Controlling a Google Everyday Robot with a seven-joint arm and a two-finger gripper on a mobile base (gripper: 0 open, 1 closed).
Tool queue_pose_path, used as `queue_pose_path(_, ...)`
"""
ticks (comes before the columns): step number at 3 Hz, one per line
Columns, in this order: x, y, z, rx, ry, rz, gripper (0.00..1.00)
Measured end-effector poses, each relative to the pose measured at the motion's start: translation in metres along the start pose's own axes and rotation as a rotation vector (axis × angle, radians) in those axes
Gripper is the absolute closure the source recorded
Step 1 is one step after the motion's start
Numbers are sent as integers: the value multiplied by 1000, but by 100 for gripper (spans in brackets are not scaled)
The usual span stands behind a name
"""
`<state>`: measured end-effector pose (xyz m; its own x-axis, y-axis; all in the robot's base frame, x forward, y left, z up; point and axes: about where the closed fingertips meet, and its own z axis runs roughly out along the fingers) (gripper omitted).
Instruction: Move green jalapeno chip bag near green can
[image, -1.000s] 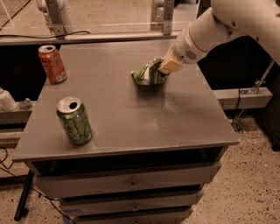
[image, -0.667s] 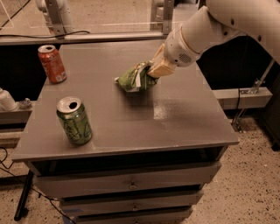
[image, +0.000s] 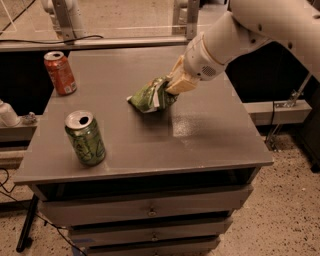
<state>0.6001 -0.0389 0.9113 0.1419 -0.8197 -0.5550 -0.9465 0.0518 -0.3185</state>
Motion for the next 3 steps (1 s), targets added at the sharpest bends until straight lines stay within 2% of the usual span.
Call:
queue_pose_path(2, -16, 75, 49, -188, -54, -129, 100)
queue_pose_path(3, -26, 106, 63, -246, -86, -154, 100)
